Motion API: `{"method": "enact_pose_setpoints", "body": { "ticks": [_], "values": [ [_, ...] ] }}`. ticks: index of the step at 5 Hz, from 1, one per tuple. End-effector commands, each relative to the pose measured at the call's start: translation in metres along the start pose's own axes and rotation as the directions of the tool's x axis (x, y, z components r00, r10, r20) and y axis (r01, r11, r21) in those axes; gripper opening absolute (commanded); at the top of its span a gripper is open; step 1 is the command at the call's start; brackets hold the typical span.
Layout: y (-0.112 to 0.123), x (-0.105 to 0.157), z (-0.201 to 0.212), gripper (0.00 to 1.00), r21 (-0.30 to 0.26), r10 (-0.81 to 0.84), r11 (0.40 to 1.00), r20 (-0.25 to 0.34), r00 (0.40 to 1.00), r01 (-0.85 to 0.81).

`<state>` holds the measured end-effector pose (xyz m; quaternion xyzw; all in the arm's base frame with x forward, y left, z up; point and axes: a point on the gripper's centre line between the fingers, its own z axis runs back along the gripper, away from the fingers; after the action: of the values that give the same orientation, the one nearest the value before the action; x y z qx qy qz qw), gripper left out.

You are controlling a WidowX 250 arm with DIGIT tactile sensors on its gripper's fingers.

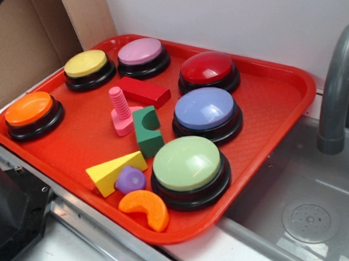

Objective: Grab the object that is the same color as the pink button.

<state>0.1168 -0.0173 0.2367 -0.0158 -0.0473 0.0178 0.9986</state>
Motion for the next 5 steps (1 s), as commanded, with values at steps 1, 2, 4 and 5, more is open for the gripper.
{"method": "enact_pose_setpoints", "body": {
  "ticks": [1, 2, 4, 5],
  "values": [
    [0.000, 0.000, 0.000, 1.00, 0.000, 0.000, 1.000, 0.000, 1.000, 0.000],
    [-0.002, 0.008, -0.011, 1.00, 0.024, 0.109, 0.994, 0.008, 0.994, -0.109],
    [-0.007, 0.033, -0.059, 1.00, 0.003, 0.358, 0.934, 0.052, 0.932, -0.358],
    [-0.003, 0.052, -0.089, 1.00, 0.000, 0.492, 0.869, 0.109, 0.864, -0.495]
  ]
}}
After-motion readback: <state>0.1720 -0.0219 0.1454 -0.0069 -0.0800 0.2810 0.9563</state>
